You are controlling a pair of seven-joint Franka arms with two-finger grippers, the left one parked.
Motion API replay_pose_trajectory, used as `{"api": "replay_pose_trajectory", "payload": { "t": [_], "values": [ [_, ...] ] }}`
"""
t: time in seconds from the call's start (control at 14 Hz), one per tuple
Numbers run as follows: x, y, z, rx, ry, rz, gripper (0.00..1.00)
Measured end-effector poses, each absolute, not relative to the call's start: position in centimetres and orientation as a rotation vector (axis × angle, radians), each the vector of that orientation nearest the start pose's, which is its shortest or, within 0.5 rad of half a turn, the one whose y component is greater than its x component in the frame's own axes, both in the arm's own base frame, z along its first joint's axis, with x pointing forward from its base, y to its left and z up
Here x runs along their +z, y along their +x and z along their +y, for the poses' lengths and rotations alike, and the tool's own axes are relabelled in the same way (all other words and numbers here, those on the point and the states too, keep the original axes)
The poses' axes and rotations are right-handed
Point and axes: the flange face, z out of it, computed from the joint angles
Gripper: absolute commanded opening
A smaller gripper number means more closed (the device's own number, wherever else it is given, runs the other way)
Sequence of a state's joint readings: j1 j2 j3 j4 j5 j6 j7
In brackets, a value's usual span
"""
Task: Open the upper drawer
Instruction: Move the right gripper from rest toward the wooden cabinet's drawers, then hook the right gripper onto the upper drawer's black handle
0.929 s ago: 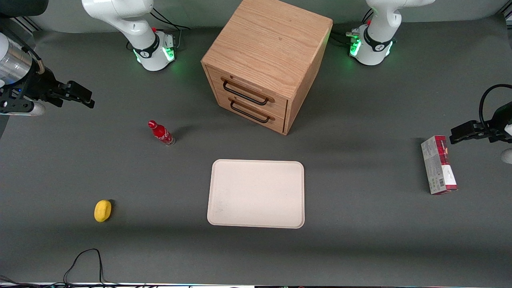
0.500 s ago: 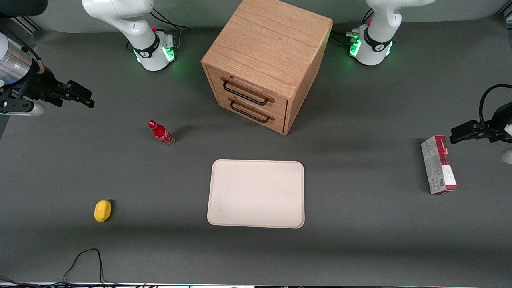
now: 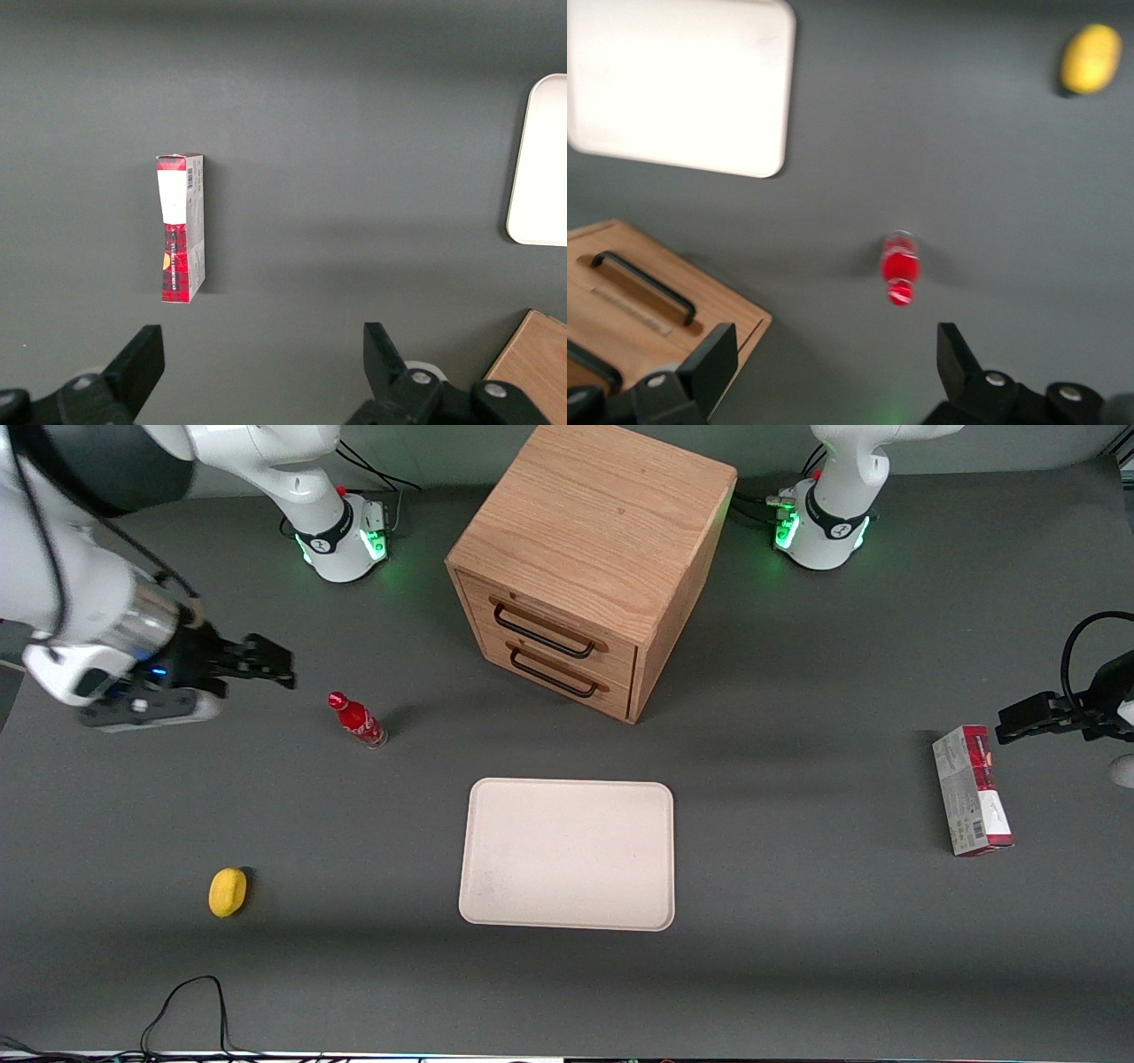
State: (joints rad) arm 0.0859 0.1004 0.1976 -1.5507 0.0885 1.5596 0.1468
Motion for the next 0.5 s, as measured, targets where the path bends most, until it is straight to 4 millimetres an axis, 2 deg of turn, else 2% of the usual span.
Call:
{"api": "replay_pose_trajectory", "payload": {
  "t": [0.14, 0.29, 0.5],
  "values": [
    [57.3, 55.4, 21.8, 0.173, -2.994, -0.452, 1.00],
    [57.9, 54.5, 26.6, 0.155, -2.929, -0.643, 1.00],
    [57.7, 51.8, 32.9, 0.179, -2.803, -0.947, 1.00]
  ]
}}
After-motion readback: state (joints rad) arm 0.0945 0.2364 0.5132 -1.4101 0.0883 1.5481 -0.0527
